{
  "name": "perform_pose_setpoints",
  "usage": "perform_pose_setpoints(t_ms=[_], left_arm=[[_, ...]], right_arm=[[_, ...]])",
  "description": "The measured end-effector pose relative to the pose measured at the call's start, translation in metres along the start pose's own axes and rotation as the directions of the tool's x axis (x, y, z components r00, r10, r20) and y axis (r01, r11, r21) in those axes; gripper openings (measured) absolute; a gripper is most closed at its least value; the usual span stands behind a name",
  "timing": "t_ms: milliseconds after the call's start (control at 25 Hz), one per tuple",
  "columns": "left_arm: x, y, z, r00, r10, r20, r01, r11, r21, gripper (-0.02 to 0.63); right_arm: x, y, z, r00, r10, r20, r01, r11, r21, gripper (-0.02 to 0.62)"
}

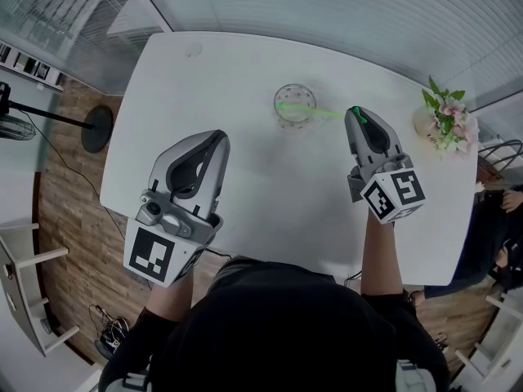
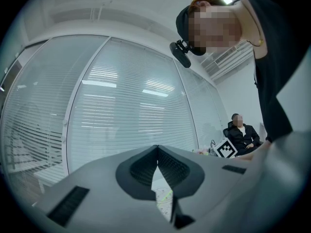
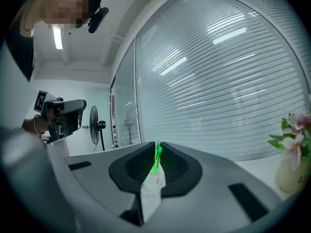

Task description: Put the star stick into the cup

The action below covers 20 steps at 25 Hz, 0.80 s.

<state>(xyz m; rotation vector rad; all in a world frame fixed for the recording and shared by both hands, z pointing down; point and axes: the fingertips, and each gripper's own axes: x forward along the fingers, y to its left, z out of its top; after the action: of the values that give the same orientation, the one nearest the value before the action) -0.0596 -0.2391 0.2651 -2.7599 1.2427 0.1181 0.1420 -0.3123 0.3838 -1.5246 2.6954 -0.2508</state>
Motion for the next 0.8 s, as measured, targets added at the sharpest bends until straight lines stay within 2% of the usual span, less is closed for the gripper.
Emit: perform_pose_setpoints(t_ms=[800], left_arm=[[-0.0012,0.0006,0.0013,1.000,0.007,0.008,-0.007,1.000,-0.002,0.014]], right_arm=[[0.0010,-0.0015,-0.0014,1.000,-0.003,0.015,0.003,1.000,-0.009,0.048]])
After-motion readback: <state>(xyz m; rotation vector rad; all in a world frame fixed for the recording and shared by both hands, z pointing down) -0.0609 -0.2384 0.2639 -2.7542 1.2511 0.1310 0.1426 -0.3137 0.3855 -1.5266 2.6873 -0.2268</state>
